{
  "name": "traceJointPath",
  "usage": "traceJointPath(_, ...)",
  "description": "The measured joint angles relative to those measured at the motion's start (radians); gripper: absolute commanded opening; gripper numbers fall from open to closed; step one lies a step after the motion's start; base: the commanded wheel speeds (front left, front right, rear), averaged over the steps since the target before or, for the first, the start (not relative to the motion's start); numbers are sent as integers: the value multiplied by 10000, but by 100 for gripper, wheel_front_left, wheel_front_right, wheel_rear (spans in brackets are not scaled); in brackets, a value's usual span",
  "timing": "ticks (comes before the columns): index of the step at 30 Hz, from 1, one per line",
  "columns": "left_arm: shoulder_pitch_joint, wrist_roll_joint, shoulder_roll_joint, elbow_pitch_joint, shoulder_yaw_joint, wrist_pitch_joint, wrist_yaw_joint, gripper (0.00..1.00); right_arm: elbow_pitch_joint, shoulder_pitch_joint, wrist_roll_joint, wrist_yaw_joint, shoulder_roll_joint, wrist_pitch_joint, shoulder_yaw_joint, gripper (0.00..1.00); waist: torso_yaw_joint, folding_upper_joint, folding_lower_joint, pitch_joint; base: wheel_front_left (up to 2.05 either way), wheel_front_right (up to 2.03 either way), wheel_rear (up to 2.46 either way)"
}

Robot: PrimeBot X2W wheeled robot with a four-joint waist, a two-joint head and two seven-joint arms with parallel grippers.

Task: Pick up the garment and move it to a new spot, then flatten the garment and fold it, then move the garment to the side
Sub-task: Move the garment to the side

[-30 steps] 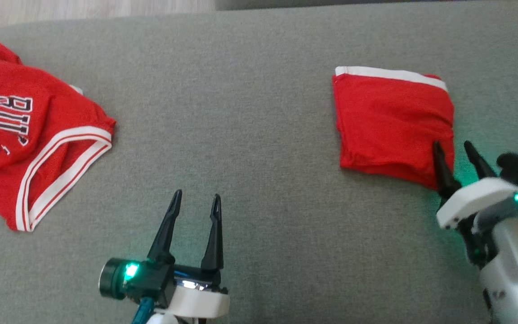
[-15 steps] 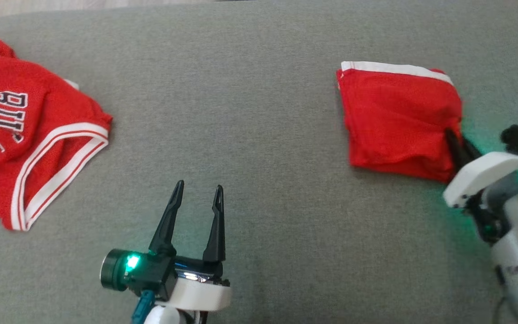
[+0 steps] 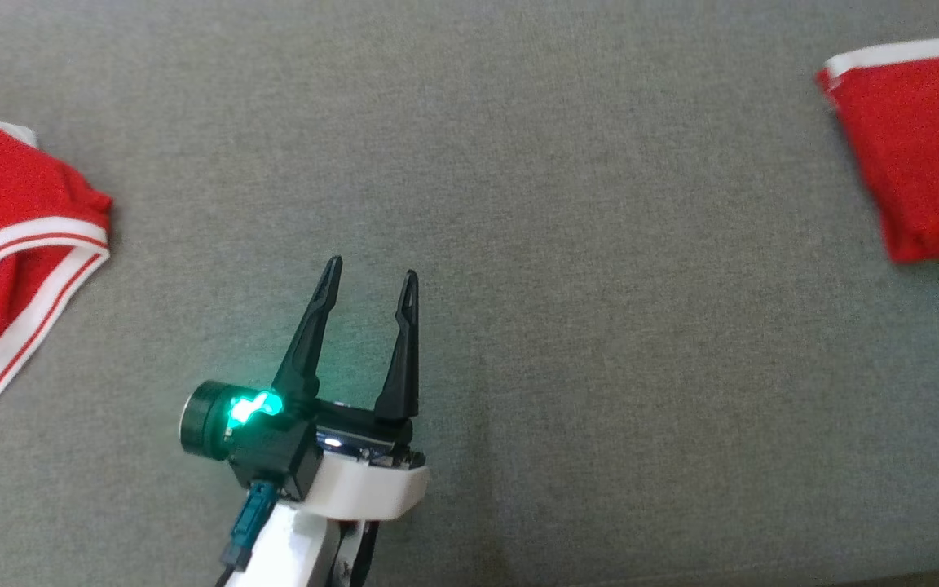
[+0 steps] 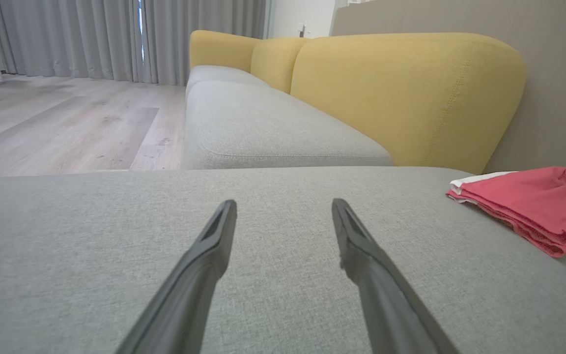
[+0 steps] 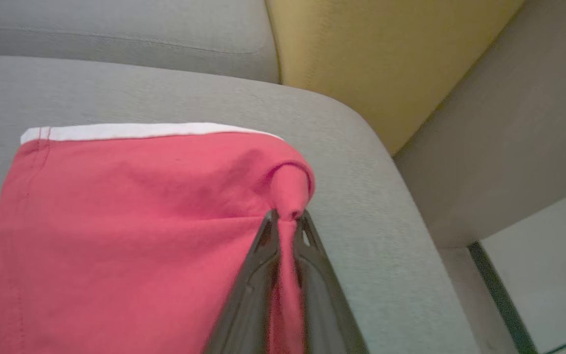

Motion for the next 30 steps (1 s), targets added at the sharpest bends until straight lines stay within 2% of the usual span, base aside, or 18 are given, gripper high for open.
traceJointPath(5, -264, 46, -2, 44, -65, 0, -8, 100, 257, -244, -1358, 0, -219, -90, -1118, 0, -124, 0, 0, 423, 0, 0, 0)
traceJointPath(6, -306, 46, -2, 63, -65, 0, -10, 100, 326, -331, -1806, 0, -217, -255, -1490, 42, -137, 0, 1, 479, 0, 0, 0)
traceJointPath(7, -342, 44, -2, 84, -67, 0, -15, 100, 353, -421, -2326, 0, -213, -497, -1900, 100, -146, 0, 1, 525, 0, 0, 0)
traceJointPath(11, -553, 35, -4, 215, -148, 0, -115, 100, 293, -771, -4266, 0, 186, -1248, -3570, 100, -82, 0, 0, 507, 0, 0, 0)
traceJointPath(15, -580, 29, -8, 284, -157, 0, -109, 100, -44, -616, -5574, 0, 1434, -1751, -4648, 100, 22, 0, 0, 212, 0, 0, 0)
traceJointPath(18, -502, -109, -10, 313, -128, 0, -79, 100, -391, -302, -5697, 0, 2316, -2069, -4786, 100, 97, 0, -1, -153, 0, 0, 0)
traceJointPath(22, 36, -307, -17, 336, -46, 0, 2, 100, -863, 376, -5068, 0, 3335, -2257, -4031, 100, 175, 0, -3, -791, 0, 0, 0)
traceJointPath(24, 378, -508, -15, 374, 104, 0, 86, 100, -1099, 815, -4567, 0, 3680, -2295, -3279, 100, 205, 0, -3, -1160, 0, 0, 0)
traceJointPath(25, 685, -690, -8, 428, 236, 0, 163, 100, -1346, 1285, -3814, 0, 3985, -2336, -2564, 100, 233, 0, -3, -1550, 0, 0, 0)
traceJointPath(30, 1297, -892, -13, 865, 477, 0, 581, 100, -1916, 2760, -2006, 0, 4280, -2437, -853, 100, 355, 0, -4, -2547, 0, 0, 0)
